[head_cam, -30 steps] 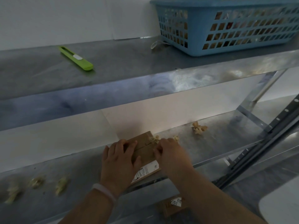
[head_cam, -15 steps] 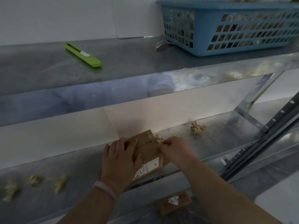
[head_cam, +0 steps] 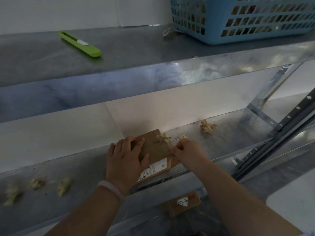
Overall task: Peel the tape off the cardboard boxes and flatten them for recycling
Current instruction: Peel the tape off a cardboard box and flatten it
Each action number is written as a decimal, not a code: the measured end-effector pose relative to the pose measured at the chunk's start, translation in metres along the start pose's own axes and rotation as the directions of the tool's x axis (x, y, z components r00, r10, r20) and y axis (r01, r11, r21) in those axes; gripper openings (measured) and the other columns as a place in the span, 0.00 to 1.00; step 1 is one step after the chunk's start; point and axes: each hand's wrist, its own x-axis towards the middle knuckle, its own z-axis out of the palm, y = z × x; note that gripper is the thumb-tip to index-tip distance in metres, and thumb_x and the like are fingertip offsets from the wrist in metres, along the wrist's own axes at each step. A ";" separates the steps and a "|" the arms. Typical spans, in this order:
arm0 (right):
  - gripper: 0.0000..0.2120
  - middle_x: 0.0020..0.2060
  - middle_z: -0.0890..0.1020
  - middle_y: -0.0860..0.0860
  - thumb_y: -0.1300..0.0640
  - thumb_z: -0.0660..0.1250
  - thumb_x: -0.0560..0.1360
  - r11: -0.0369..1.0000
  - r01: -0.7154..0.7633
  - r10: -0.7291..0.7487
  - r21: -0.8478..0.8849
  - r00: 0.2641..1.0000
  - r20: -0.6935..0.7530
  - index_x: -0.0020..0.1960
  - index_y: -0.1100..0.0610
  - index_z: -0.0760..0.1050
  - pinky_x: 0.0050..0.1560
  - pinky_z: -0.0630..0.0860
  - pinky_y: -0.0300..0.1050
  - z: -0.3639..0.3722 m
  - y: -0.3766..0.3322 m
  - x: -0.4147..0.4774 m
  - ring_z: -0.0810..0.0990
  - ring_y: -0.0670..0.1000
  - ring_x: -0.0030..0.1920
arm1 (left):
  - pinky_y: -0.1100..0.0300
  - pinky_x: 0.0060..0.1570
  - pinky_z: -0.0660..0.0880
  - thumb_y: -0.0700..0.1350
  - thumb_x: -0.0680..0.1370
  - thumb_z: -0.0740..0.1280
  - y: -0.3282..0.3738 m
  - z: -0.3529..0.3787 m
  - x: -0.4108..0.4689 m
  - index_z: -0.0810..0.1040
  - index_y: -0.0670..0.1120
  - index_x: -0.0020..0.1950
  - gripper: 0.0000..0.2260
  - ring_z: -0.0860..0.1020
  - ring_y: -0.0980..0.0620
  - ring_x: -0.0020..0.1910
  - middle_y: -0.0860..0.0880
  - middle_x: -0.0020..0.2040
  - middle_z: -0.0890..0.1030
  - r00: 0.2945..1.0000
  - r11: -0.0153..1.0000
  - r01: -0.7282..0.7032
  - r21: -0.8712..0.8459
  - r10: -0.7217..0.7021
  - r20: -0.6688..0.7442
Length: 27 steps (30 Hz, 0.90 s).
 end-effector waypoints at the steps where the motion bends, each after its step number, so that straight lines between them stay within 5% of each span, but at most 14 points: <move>1: 0.13 0.37 0.82 0.49 0.43 0.63 0.78 1.000 0.022 -0.021 -0.015 0.999 0.033 0.41 0.50 0.75 0.35 0.74 0.40 -0.001 0.001 0.000 0.80 0.47 0.37 | 0.41 0.67 0.64 0.63 0.74 0.50 -0.001 0.000 0.000 0.74 0.52 0.68 0.29 0.72 0.45 0.61 0.48 0.62 0.73 1.000 1.000 -0.003 -0.007 0.003 -0.002; 4: 0.15 0.38 0.84 0.51 0.45 0.61 0.80 0.986 -0.016 -0.014 0.164 0.984 0.176 0.42 0.53 0.77 0.41 0.81 0.45 -0.003 0.006 -0.002 0.83 0.49 0.39 | 0.41 0.66 0.64 0.63 0.74 0.50 -0.002 0.001 0.000 0.73 0.52 0.68 0.28 0.71 0.46 0.62 0.49 0.62 0.72 1.000 1.000 -0.021 -0.005 0.021 0.009; 8: 0.14 0.37 0.81 0.54 0.51 0.65 0.79 0.808 -0.279 0.068 0.518 0.919 0.389 0.46 0.63 0.77 0.37 0.79 0.43 -0.007 0.013 -0.005 0.81 0.50 0.35 | 0.41 0.65 0.66 0.62 0.74 0.52 -0.002 0.000 0.001 0.74 0.52 0.67 0.27 0.72 0.46 0.61 0.49 0.62 0.73 0.999 0.999 -0.044 -0.014 0.044 0.008; 14: 0.09 0.33 0.83 0.54 0.59 0.67 0.78 0.724 -0.312 -0.033 0.615 0.875 0.483 0.40 0.62 0.79 0.34 0.78 0.40 -0.027 0.002 -0.005 0.82 0.49 0.33 | 0.40 0.63 0.68 0.62 0.73 0.53 -0.001 -0.004 0.002 0.77 0.51 0.65 0.27 0.74 0.44 0.59 0.47 0.60 0.75 0.999 0.998 -0.050 -0.026 0.051 0.012; 19: 0.05 0.34 0.82 0.53 0.61 0.68 0.76 0.710 -0.187 -0.050 0.679 0.949 0.313 0.44 0.62 0.79 0.36 0.78 0.40 -0.040 -0.004 0.001 0.80 0.47 0.34 | 0.40 0.62 0.68 0.62 0.73 0.53 -0.002 -0.005 0.000 0.77 0.50 0.65 0.27 0.74 0.43 0.59 0.46 0.61 0.75 0.998 0.998 -0.059 -0.035 0.060 0.019; 22: 0.03 0.36 0.84 0.49 0.57 0.72 0.73 0.920 0.024 -0.057 0.392 0.996 0.072 0.42 0.56 0.81 0.37 0.79 0.38 -0.047 -0.009 0.011 0.82 0.45 0.36 | 0.40 0.62 0.68 0.61 0.73 0.53 -0.002 -0.006 0.000 0.77 0.50 0.65 0.27 0.74 0.42 0.59 0.45 0.61 0.75 0.998 0.997 -0.061 -0.040 0.062 0.018; 24: 0.04 0.36 0.84 0.45 0.53 0.75 0.71 0.968 0.107 -0.089 0.228 0.992 -0.090 0.40 0.51 0.80 0.36 0.77 0.34 -0.043 -0.013 0.018 0.82 0.43 0.37 | 0.40 0.62 0.69 0.61 0.73 0.54 -0.002 -0.007 0.000 0.78 0.49 0.64 0.27 0.75 0.42 0.59 0.45 0.60 0.76 0.998 0.997 -0.060 -0.045 0.060 0.016; 27: 0.06 0.40 0.84 0.41 0.53 0.76 0.69 0.913 0.151 -0.086 0.379 0.979 -0.183 0.40 0.49 0.79 0.41 0.78 0.34 -0.025 -0.015 0.021 0.82 0.39 0.40 | 0.41 0.62 0.69 0.61 0.73 0.55 -0.002 -0.006 0.000 0.78 0.50 0.64 0.26 0.75 0.42 0.58 0.45 0.60 0.76 0.998 0.997 -0.058 -0.044 0.059 0.010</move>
